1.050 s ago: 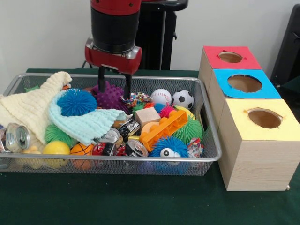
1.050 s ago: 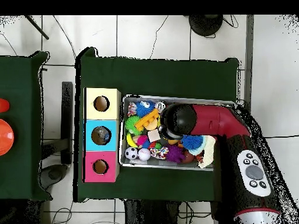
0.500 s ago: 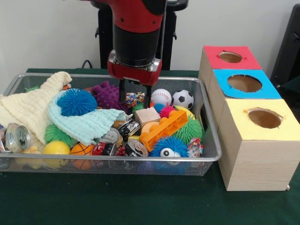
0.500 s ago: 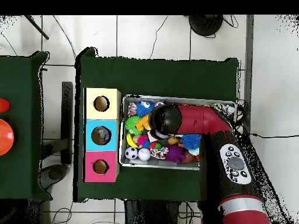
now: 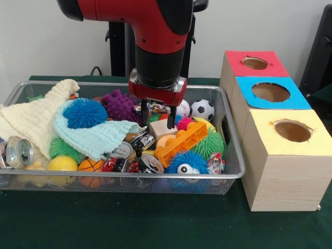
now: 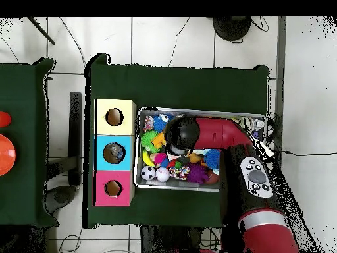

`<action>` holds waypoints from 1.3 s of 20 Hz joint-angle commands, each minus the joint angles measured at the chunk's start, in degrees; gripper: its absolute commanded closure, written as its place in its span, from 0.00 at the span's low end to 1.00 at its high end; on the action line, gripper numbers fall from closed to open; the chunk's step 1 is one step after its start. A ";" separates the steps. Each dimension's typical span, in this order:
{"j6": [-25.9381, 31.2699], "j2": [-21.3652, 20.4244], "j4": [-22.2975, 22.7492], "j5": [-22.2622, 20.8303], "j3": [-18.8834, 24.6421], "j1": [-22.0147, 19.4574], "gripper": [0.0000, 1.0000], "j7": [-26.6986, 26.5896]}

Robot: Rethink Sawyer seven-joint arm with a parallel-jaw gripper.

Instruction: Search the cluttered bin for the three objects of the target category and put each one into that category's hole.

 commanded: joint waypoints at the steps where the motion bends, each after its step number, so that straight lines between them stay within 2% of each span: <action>1: 2.85 5.83 -9.33 2.01 -0.06 -0.26 0.00 4.60; 15: 6.88 8.77 -16.09 2.00 0.10 -0.36 0.00 1.29; 26: 5.95 7.96 -15.41 1.41 -0.12 -0.70 0.00 0.25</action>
